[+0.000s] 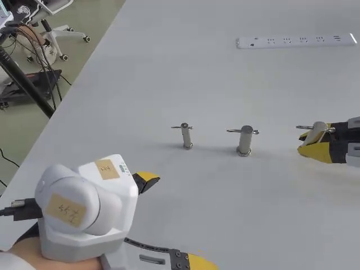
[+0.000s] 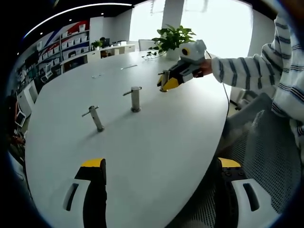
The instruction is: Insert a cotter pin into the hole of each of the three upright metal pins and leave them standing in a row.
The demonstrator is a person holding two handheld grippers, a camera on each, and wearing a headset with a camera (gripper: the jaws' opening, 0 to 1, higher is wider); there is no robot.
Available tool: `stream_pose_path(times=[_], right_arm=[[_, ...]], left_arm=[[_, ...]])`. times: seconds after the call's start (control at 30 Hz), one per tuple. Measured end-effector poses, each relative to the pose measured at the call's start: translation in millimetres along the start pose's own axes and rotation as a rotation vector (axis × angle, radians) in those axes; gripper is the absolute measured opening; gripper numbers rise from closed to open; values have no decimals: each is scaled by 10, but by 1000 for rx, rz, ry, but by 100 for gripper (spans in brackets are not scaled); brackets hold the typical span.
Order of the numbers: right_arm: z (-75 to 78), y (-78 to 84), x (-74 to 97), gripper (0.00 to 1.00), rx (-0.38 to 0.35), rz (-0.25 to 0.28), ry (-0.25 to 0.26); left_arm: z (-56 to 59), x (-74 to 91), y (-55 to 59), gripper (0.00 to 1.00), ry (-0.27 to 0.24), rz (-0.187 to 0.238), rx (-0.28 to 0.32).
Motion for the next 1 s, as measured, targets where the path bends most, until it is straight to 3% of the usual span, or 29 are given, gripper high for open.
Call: stream_pose_path(times=[0.2,0.6,1.0], right_arm=[[91,40,-18,8,-10,14,1],[95,117,-105,8,-15,17,-10],[91,164,-113,8,-5,15,-55]], left_arm=[[2,6,35,94,-1,-6,18],[5,30,93,92,-9,-19,41],[33,12,55,92,-2,-22,38]])
Point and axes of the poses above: the centre of the closed fingertips' face, and the gripper's own axes: x roughly backward along the fingers, z roughly to its right, y roughly out of its underside, the point moved 4 cm from there along x, roughly backward along the fingers, and after that the axes turned 10 degrees about -y, right-handed, at the moved point
